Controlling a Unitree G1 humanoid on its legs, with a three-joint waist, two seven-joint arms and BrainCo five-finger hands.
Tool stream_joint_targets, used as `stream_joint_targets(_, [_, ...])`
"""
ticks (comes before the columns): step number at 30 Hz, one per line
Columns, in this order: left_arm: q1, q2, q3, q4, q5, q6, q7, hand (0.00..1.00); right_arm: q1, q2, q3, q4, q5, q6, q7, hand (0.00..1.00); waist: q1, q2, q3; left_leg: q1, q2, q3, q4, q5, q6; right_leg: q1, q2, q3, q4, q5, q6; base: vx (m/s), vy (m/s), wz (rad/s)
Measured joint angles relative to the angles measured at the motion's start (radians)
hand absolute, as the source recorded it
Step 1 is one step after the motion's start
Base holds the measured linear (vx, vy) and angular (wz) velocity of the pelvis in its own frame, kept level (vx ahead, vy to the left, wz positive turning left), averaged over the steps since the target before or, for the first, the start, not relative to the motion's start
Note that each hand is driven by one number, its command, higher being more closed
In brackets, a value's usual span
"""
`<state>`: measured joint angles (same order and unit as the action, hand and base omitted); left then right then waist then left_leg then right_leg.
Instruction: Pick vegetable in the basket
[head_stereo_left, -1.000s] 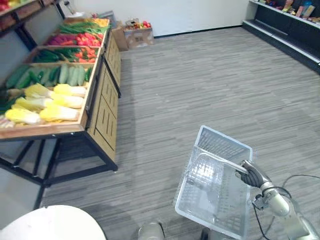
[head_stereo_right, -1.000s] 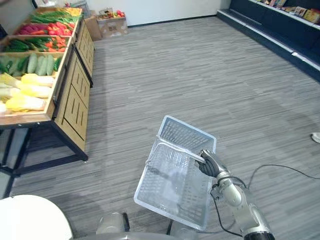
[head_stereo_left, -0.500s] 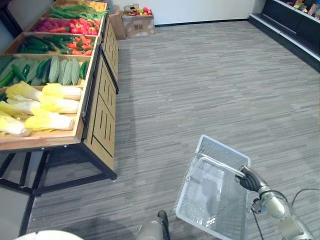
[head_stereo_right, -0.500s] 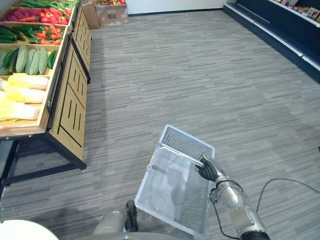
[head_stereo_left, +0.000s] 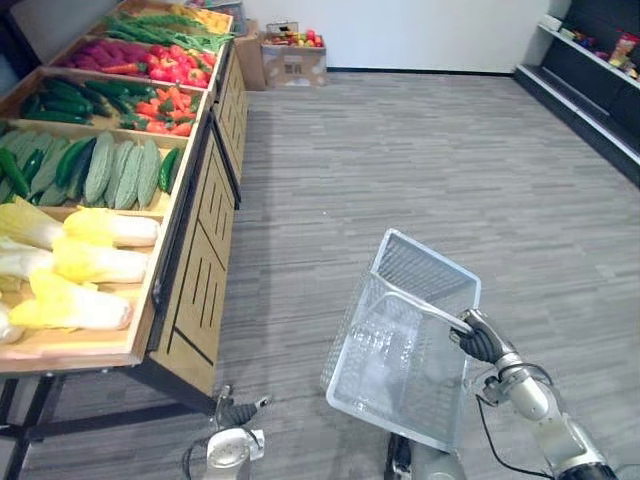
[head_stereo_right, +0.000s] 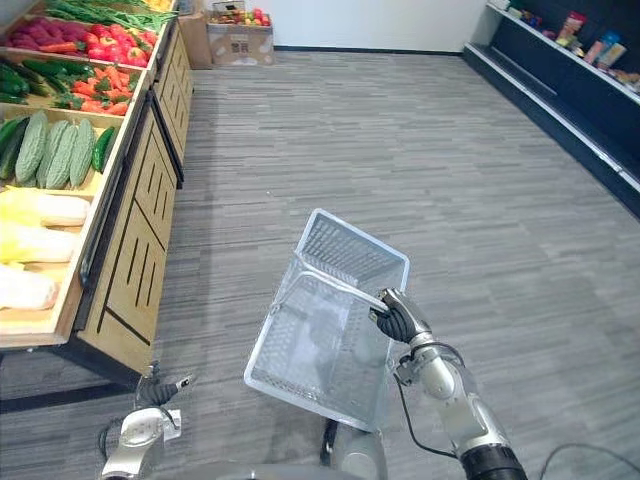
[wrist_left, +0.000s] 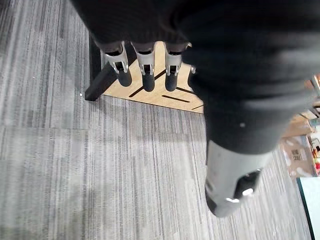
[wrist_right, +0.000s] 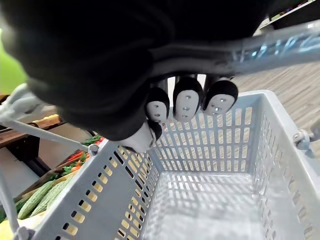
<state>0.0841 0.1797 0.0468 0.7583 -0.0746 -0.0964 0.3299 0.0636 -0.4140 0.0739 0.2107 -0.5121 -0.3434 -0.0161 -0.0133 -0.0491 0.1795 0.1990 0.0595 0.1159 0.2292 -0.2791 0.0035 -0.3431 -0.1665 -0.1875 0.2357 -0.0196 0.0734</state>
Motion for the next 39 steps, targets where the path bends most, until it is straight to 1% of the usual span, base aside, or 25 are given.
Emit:
stream_joint_targets(1, [0.002, 0.002, 0.001, 0.0, 0.001, -0.006, 0.0, 0.0, 0.002, 0.001, 0.001, 0.0, 0.0, 0.0, 0.004, 1.0, 0.001, -0.011, -0.002, 0.012, 0.001, -0.007, 0.009, -0.02, -0.03, 0.009, 0.002, 0.02, -0.064, 0.037, -0.003, 0.6, -0.349, 0.76])
stream_joint_targets(2, [0.028, 0.015, 0.002, 0.0, 0.002, -0.014, -0.001, 0.0, 0.013, 0.009, 0.002, 0.0, 0.0, 0.003, 0.01, 1.0, 0.008, -0.04, 0.002, 0.038, -0.005, -0.039, 0.035, -0.077, -0.076, 0.041, -0.016, 0.04, -0.108, 0.097, -0.013, 0.51, -0.356, 0.73])
stream_joint_targets(3, [0.029, -0.004, 0.006, 0.016, 0.003, -0.011, -0.003, 0.0, 0.004, 0.005, -0.02, 0.007, -0.001, 0.014, 0.011, 1.0, 0.013, -0.009, 0.018, 0.061, 0.032, -0.06, 0.068, -0.129, -0.104, 0.03, -0.005, 0.026, -0.005, 0.174, -0.027, 0.49, -0.341, 0.61])
stream_joint_targets(5, [0.042, -0.027, 0.01, 0.016, 0.009, -0.012, -0.008, 0.0, -0.039, -0.009, -0.029, 0.012, -0.011, 0.038, 0.026, 1.0, 0.027, 0.042, 0.022, 0.057, 0.087, -0.083, 0.092, -0.114, -0.109, 0.008, 0.028, -0.004, 0.101, 0.096, -0.043, 0.47, -0.318, 0.28])
stream_joint_targets(6, [0.046, -0.029, 0.01, 0.023, 0.011, -0.013, -0.009, 0.0, -0.044, -0.013, -0.03, 0.015, -0.01, 0.044, 0.027, 1.0, 0.03, 0.047, 0.02, 0.056, 0.098, -0.088, 0.091, -0.101, -0.112, -0.001, 0.028, -0.015, 0.136, 0.068, -0.048, 0.48, -0.337, 0.35])
stream_joint_targets(9, [0.052, -0.057, 0.068, 0.103, 0.016, 0.002, -0.009, 0.0, -0.053, -0.011, -0.034, 0.032, -0.005, 0.049, 0.052, 1.0, 0.042, 0.049, 0.019, 0.054, 0.123, -0.098, 0.14, -0.007, -0.13, -0.005, 0.039, -0.046, 0.222, -0.042, -0.065, 0.32, -0.252, 0.09])
stream_joint_targets(12, [0.086, -0.066, 0.083, 0.195, 0.033, 0.013, -0.005, 0.0, -0.051, -0.011, -0.032, 0.042, -0.005, 0.049, 0.088, 1.0, 0.041, 0.07, 0.008, -0.076, 0.172, -0.079, 0.414, 0.147, -0.138, 0.065, 0.078, -0.062, 0.163, -0.081, -0.068, 0.25, -0.175, -0.05])
stream_joint_targets(13, [0.112, -0.072, 0.094, 0.216, 0.053, 0.014, -0.001, 0.0, -0.039, -0.011, -0.031, 0.042, -0.005, 0.049, 0.095, 1.0, 0.043, 0.078, 0.009, -0.133, 0.207, -0.073, 0.53, 0.304, -0.149, 0.13, 0.095, -0.075, 0.108, -0.082, -0.071, 0.33, -0.075, 0.09])
stream_joint_targets(14, [0.132, -0.077, 0.107, 0.227, 0.056, 0.016, 0.004, 0.0, -0.029, -0.011, -0.031, 0.041, -0.005, 0.049, 0.101, 1.0, 0.042, 0.079, 0.009, -0.17, 0.225, -0.07, 0.602, 0.379, -0.144, 0.187, 0.102, -0.083, 0.061, -0.084, -0.074, 0.41, -0.089, 0.28])
stream_joint_targets(15, [0.152, -0.088, 0.12, 0.231, 0.058, 0.021, 0.012, 0.0, -0.02, -0.014, -0.041, 0.041, -0.005, 0.049, 0.106, 1.0, 0.045, 0.074, 0.011, -0.243, 0.253, -0.038, 0.73, 0.3, -0.121, 0.237, 0.102, -0.094, 0.027, -0.092, -0.087, 0.34, -0.075, 0.36])
stream_joint_targets(17, [0.188, -0.102, 0.126, 0.232, 0.058, 0.037, 0.017, 0.0, -0.02, -0.018, -0.045, 0.041, -0.005, 0.049, 0.111, 1.0, 0.055, 0.07, 0.013, -0.341, 0.266, 0.04, 0.799, 0.179, -0.077, 0.302, 0.095, -0.113, -0.018, -0.095, -0.098, 0.32, -0.055, 0.27])
stream_joint_targets(19, [0.222, -0.108, 0.157, 0.234, 0.062, 0.056, 0.017, 0.0, -0.016, -0.015, -0.045, 0.043, -0.005, 0.049, 0.112, 1.0, 0.072, 0.065, 0.013, -0.388, 0.263, 0.136, 0.713, 0.121, -0.057, 0.362, 0.079, -0.129, -0.063, -0.091, -0.093, 0.29, -0.004, 0.22])
stream_joint_targets(20, [0.238, -0.109, 0.178, 0.236, 0.082, 0.065, 0.017, 0.0, -0.01, -0.011, -0.045, 0.046, -0.005, 0.049, 0.112, 1.0, 0.074, 0.051, 0.02, -0.4, 0.254, 0.218, 0.598, 0.105, -0.043, 0.403, 0.062, -0.149, -0.092, -0.086, -0.077, 0.27, 0.056, 0.46])
stream_joint_targets(22, [0.252, -0.111, 0.197, 0.236, 0.096, 0.076, 0.017, 0.0, 0.0, -0.009, -0.046, 0.057, -0.005, 0.049, 0.11, 1.0, 0.078, 0.052, 0.018, -0.402, 0.221, 0.343, 0.392, 0.108, -0.036, 0.456, 0.035, -0.193, -0.122, -0.086, -0.053, 0.29, 0.099, 0.63])
stream_joint_targets(23, [0.256, -0.112, 0.197, 0.236, 0.1, 0.086, 0.017, 0.0, 0.009, -0.009, -0.046, 0.067, -0.005, 0.048, 0.107, 1.0, 0.075, 0.058, 0.015, -0.4, 0.189, 0.411, 0.24, 0.14, -0.042, 0.481, 0.02, -0.227, -0.132, -0.093, -0.033, 0.3, 0.171, 0.78])
stream_joint_targets(25, [0.266, -0.118, 0.197, 0.236, 0.131, 0.102, 0.016, 0.0, 0.031, -0.012, -0.047, 0.075, -0.006, 0.047, 0.099, 1.0, 0.075, 0.089, -0.001, -0.391, 0.16, 0.463, 0.019, 0.291, -0.069, 0.509, 0.028, -0.265, -0.132, -0.118, 0.013, 0.32, 0.243, 0.71])
stream_joint_targets(26, [0.274, -0.12, 0.201, 0.239, 0.138, 0.11, 0.014, 0.0, 0.042, -0.005, -0.047, 0.087, -0.009, 0.045, 0.089, 1.0, 0.075, 0.116, -0.012, -0.367, 0.152, 0.473, -0.061, 0.331, 0.025, 0.528, 0.038, -0.276, -0.132, -0.142, 0.042, 0.31, 0.298, 0.45])
stream_joint_targets(27, [0.273, -0.116, 0.217, 0.234, 0.138, 0.116, 0.014, 0.0, 0.041, 0.011, -0.028, 0.099, -0.011, 0.043, 0.089, 1.0, 0.086, 0.074, -0.015, -0.359, 0.117, 0.479, -0.072, 0.318, 0.021, 0.542, 0.014, -0.282, -0.149, -0.149, 0.038, 0.23, 0.238, 0.32])
stream_joint_targets(28, [0.271, -0.117, 0.223, 0.229, 0.138, 0.118, 0.013, 0.0, 0.04, 0.01, -0.02, 0.099, -0.012, 0.027, 0.089, 1.0, 0.097, 0.052, -0.016, -0.361, 0.097, 0.485, -0.07, 0.298, 0.02, 0.55, 0.005, -0.287, -0.166, -0.147, 0.041, 0.22, 0.218, 0.15])
stream_joint_targets(30, [0.267, -0.123, 0.228, 0.229, 0.138, 0.12, 0.012, 0.0, 0.033, 0.01, -0.02, 0.108, -0.011, 0.0, 0.086, 1.0, 0.102, 0.03, -0.016, -0.363, 0.074, 0.499, -0.059, 0.272, 0.039, 0.562, -0.015, -0.288, -0.184, -0.145, 0.045, 0.18, 0.161, 0.01])
stream_joint_targets(34, [0.26, -0.137, 0.234, 0.226, 0.135, 0.117, 0.014, 0.0, 0.018, 0.011, -0.016, 0.12, -0.012, -0.038, 0.086, 1.0, 0.099, 0.025, -0.018, -0.354, 0.052, 0.537, 0.032, 0.162, 0.071, 0.589, -0.08, -0.287, -0.152, -0.161, 0.067, 0.16, 0.175, -0.08])
stream_joint_targets(35, [0.259, -0.132, 0.234, 0.219, 0.136, 0.118, 0.014, 0.0, 0.021, 0.012, -0.016, 0.12, -0.011, -0.04, 0.086, 1.0, 0.093, 0.009, -0.023, -0.359, 0.046, 0.554, 0.078, 0.121, 0.074, 0.589, -0.111, -0.293, -0.119, -0.21, 0.093, 0.12, 0.126, 0.13])
stream_joint_targets(37, [0.258, -0.123, 0.23, 0.219, 0.136, 0.13, 0.012, 0.0, 0.043, 0.023, -0.024, 0.124, -0.011, -0.034, 0.087, 1.0, 0.082, -0.034, -0.048, -0.354, 0.047, 0.581, 0.157, 0.061, 0.088, 0.582, -0.164, -0.309, -0.079, -0.243, 0.103, 0.21, 0.128, 0.3])
stream_joint_targets(38, [0.263, -0.115, 0.21, 0.218, 0.137, 0.13, 0.01, 0.0, 0.058, 0.026, -0.029, 0.122, -0.012, -0.032, 0.087, 1.0, 0.078, -0.017, -0.065, -0.355, 0.05, 0.564, 0.184, 0.018, 0.08, 0.556, -0.191, -0.315, 0.096, -0.272, 0.082, 0.24, 0.162, 0.55])
stream_joint_targets(39, [0.252, -0.1, 0.18, 0.212, 0.137, 0.134, 0.008, 0.0, 0.052, 0.031, -0.032, 0.127, -0.026, -0.017, 0.074, 1.0, 0.066, -0.046, -0.07, -0.35, 0.019, 0.533, 0.169, 0.009, 0.084, 0.42, -0.275, -0.265, 0.409, -0.224, 0.048, 0.17, 0.134, 0.64])
